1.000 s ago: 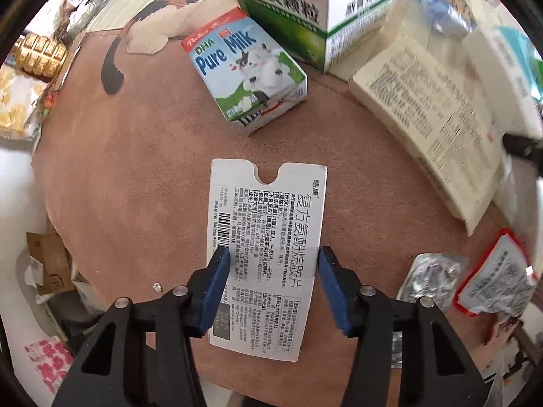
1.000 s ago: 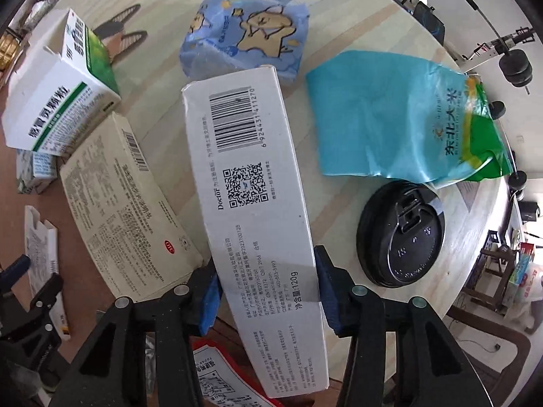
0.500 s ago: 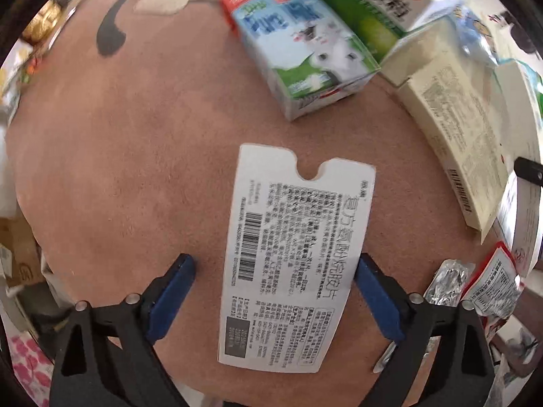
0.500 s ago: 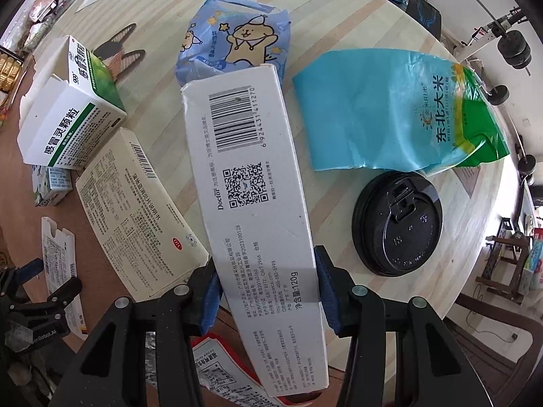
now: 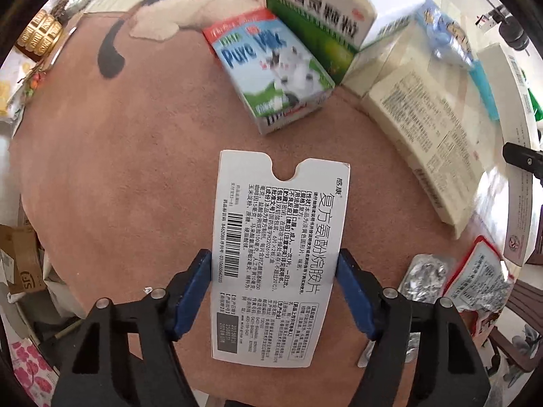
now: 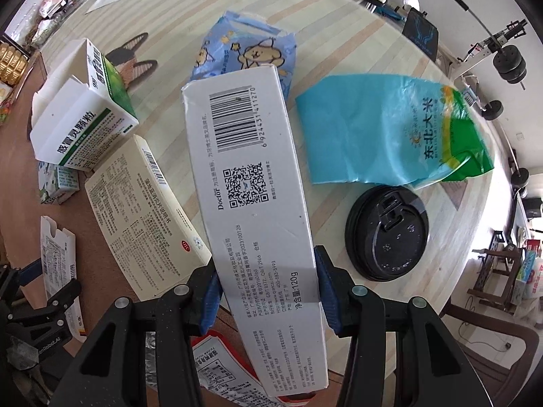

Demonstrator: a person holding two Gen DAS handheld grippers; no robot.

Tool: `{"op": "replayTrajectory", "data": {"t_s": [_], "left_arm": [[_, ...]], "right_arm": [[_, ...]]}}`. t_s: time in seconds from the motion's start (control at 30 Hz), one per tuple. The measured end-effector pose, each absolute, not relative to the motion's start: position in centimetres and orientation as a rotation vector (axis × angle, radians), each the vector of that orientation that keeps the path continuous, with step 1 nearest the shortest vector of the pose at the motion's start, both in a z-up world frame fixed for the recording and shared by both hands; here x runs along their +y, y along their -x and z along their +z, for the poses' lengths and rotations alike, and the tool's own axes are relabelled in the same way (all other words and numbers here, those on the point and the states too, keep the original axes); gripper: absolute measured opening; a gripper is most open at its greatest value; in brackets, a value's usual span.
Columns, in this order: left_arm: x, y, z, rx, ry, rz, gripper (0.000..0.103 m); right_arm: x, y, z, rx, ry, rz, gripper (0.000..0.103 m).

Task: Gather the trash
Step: 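Carry the white insert and white box toward the floor trash bin with both tools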

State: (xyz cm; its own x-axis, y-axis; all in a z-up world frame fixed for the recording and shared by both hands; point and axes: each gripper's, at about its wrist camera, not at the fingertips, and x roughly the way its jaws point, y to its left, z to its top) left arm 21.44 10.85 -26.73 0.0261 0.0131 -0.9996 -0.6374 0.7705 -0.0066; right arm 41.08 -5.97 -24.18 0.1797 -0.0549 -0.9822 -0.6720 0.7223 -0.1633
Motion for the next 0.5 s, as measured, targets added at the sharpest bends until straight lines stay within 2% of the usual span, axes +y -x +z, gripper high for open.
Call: {"op": "replayTrajectory", "data": {"t_s": [0.33,0.5], "left_arm": [[10.2,-19.4,-17.4,1.307,0.493,0.589,0.071],[9.6,-19.0,-15.2,1.221,0.494,0.589,0.071]], "right_arm": [[-6.5,-40.0,-19.6,1.217,0.636,0.482,0.051],[-6.6,-39.0,-17.6,1.188,0.62,0.499,0.051]]}}
